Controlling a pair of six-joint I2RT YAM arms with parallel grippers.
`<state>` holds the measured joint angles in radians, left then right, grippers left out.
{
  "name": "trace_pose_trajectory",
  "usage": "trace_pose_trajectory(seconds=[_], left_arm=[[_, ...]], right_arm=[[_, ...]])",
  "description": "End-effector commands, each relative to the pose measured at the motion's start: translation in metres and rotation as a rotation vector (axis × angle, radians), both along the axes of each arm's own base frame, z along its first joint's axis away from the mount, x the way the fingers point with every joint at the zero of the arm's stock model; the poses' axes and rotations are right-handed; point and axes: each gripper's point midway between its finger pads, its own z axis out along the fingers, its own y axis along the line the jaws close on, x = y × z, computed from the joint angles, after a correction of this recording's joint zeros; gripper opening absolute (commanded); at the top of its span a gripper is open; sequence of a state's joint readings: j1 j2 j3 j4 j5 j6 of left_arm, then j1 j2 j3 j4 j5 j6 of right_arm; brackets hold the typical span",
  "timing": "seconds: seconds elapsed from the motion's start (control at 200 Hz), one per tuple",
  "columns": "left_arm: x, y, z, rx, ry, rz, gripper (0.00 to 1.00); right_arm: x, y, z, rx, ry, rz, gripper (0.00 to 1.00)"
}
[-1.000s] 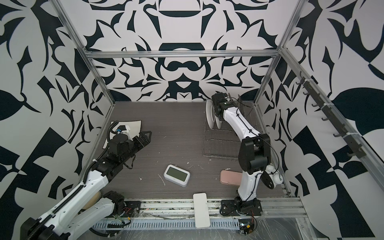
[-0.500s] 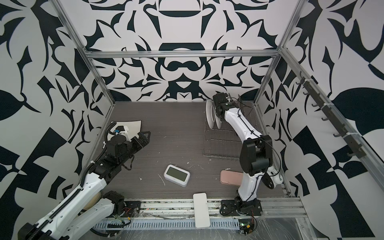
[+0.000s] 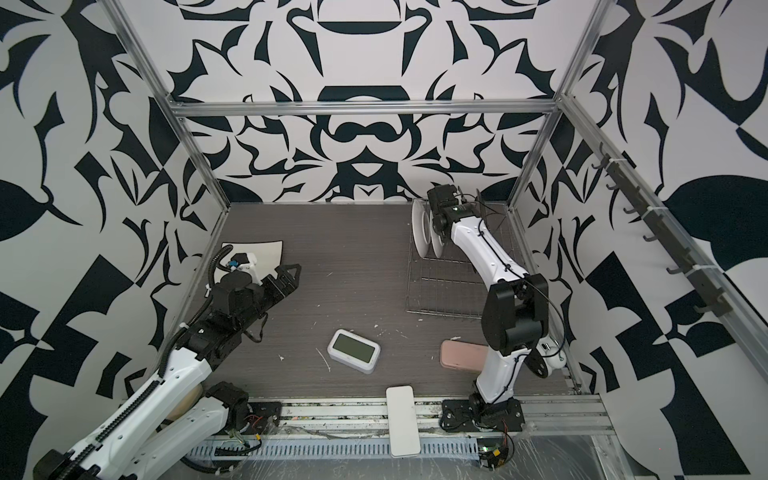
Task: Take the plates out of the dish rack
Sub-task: 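Lift the flowered square plate upward out of the rack with the right gripper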
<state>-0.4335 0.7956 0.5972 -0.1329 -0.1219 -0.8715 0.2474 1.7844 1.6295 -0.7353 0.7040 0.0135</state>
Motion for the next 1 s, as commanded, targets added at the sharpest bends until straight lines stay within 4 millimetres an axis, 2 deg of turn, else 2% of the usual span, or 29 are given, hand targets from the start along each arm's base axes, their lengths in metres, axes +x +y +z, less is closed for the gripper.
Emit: trace_pose_trajectory(seconds=[0.0,0.545,0.995], left_arm=[[-0.001,0.002,0.005,-0.005,-0.007,0.014,1.00],[-0.001,0.000,0.002,-0.006,-0.005,0.010,0.99],[-0.001,-0.005,-0.002,-0.010,0.016,-0.013,0.99]], right_arm=[[0.002,-0.007,0.083,-0.003,-0.281,-0.048,0.00],[-0.005,0.000,0.111,-0.011,-0.361,-0.028,0.00],[-0.010,0.008,0.137,-0.102,-0.413,-0.011,0.00]])
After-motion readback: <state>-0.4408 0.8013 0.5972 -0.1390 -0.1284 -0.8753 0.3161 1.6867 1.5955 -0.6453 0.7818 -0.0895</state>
